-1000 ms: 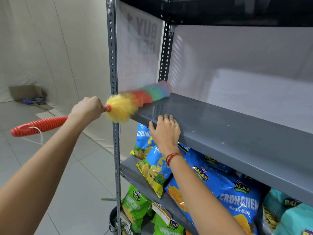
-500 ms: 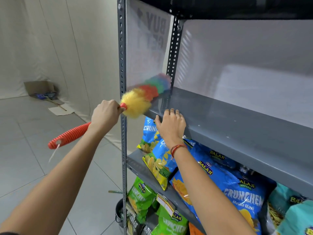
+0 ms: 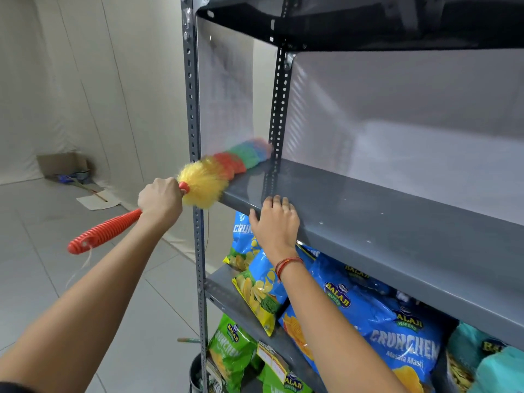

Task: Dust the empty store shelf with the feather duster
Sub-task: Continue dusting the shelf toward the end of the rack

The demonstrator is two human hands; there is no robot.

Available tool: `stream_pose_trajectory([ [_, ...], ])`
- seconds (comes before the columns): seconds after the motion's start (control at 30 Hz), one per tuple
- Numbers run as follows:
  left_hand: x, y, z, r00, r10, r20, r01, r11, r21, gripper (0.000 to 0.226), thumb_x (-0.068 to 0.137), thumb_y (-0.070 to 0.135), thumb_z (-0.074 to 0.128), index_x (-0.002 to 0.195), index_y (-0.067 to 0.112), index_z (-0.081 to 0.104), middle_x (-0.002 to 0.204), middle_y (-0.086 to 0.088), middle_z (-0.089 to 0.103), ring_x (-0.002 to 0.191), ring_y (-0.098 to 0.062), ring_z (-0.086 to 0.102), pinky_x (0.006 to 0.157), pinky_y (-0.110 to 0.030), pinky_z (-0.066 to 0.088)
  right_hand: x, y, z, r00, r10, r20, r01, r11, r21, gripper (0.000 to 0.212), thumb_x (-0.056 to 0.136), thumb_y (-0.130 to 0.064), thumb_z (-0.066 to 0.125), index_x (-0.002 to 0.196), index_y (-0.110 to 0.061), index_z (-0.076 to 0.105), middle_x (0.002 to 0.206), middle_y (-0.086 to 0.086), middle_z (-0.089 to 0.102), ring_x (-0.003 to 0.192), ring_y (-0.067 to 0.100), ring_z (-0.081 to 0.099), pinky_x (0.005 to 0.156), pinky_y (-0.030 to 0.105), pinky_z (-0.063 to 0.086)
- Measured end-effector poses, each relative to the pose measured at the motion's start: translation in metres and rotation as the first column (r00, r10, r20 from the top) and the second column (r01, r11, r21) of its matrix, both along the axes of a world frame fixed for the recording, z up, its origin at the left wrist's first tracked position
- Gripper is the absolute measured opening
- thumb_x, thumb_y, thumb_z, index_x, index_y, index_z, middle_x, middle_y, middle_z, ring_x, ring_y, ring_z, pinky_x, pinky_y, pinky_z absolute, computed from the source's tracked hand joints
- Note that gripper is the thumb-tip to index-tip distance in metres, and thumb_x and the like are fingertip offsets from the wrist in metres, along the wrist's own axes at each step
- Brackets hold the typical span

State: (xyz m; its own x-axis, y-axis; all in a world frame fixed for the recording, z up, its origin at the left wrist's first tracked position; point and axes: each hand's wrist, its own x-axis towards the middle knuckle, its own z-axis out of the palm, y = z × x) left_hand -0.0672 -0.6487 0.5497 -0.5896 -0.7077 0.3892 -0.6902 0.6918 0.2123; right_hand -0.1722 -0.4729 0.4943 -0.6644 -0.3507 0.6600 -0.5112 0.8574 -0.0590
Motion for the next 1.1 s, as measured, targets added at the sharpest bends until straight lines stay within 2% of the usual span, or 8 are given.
stream_pose_trajectory([
  [0.2,-0.029,0.029,0.007,0.999,-0.048,-0.022,0.048,0.998,0.034,0.018,0.096,0.010,0.053,0.103,-0.002,0.064,0.101,-0.019,0.066,0.092,-0.037,0.067,0.072,-0.042,0.053,0.002,0.000,0.001,1.000,-0.008,-0.001,0.008,1.000,0.015,0.049,0.079,-0.043,0.065,0.102,0.000,0.068,0.104,0.019,0.071,0.101,0.033,0.065,0.086,0.038,0.052],
  [0.4,-0.017,0.033,0.010,0.996,-0.092,-0.017,0.093,0.992,0.082,0.030,0.097,0.029,0.052,0.100,0.001,0.063,0.101,-0.019,0.066,0.091,-0.037,0.065,0.070,-0.038,0.049,0.002,0.003,0.000,1.000,-0.013,-0.011,0.014,0.999,0.051,0.050,0.078,-0.045,0.066,0.102,-0.002,0.068,0.103,0.018,0.071,0.100,0.032,0.066,0.085,0.038,0.053],
  [0.53,0.010,0.025,0.028,1.000,-0.014,0.019,0.012,0.997,0.076,0.034,0.096,0.034,0.053,0.102,0.002,0.064,0.099,-0.020,0.064,0.093,-0.037,0.063,0.069,-0.035,0.044,0.005,0.003,0.001,1.000,-0.010,0.012,0.009,0.998,0.056,0.049,0.079,-0.045,0.066,0.103,-0.002,0.068,0.104,0.017,0.071,0.100,0.032,0.065,0.085,0.037,0.052],
  [0.67,0.027,0.014,0.036,0.995,-0.090,-0.037,0.093,0.993,0.068,0.045,0.096,0.044,0.049,0.104,0.005,0.069,0.080,-0.015,0.057,0.073,-0.034,0.057,0.060,-0.034,0.042,0.007,0.003,0.005,0.998,0.015,0.061,-0.018,0.998,0.057,0.049,0.081,-0.043,0.064,0.104,0.000,0.066,0.107,0.019,0.069,0.103,0.034,0.063,0.088,0.038,0.050],
  [0.77,0.038,0.009,0.032,0.969,-0.221,-0.114,0.236,0.960,0.153,0.045,0.092,0.052,0.048,0.108,0.018,0.073,0.078,-0.018,0.065,0.073,-0.034,0.060,0.059,-0.032,0.044,0.008,0.003,0.006,0.996,0.027,0.081,-0.032,0.998,0.059,0.048,0.082,-0.041,0.063,0.106,0.001,0.065,0.108,0.020,0.068,0.105,0.035,0.061,0.088,0.039,0.050],
  [0.9,0.036,0.007,0.026,0.966,-0.260,0.015,0.245,0.927,0.283,0.046,0.089,0.054,0.049,0.097,0.015,0.073,0.069,-0.012,0.063,0.061,-0.026,0.052,0.056,-0.029,0.041,0.005,0.005,0.008,0.989,0.087,0.118,-0.091,0.995,0.028,0.049,0.089,-0.036,0.053,0.116,0.004,0.057,0.121,0.024,0.061,0.118,0.037,0.051,0.098,0.041,0.042],
  [1.03,0.031,0.017,0.013,0.992,-0.128,0.013,0.127,0.991,0.052,0.048,0.095,0.049,0.045,0.097,0.007,0.069,0.074,-0.010,0.062,0.065,-0.030,0.060,0.055,-0.030,0.047,0.006,0.011,0.011,0.985,0.103,0.140,-0.110,0.993,0.041,0.051,0.094,-0.035,0.045,0.128,0.003,0.048,0.134,0.023,0.051,0.128,0.034,0.042,0.106,0.041,0.033],
  [1.1,0.026,0.025,0.005,0.983,-0.176,-0.044,0.173,0.983,-0.062,0.048,0.096,0.046,0.044,0.094,0.004,0.069,0.083,-0.016,0.068,0.072,-0.036,0.065,0.061,-0.034,0.051,0.006,0.013,0.012,0.984,0.104,0.146,-0.112,0.993,0.046,0.051,0.095,-0.035,0.044,0.129,0.002,0.047,0.135,0.022,0.051,0.129,0.034,0.042,0.107,0.041,0.033],
])
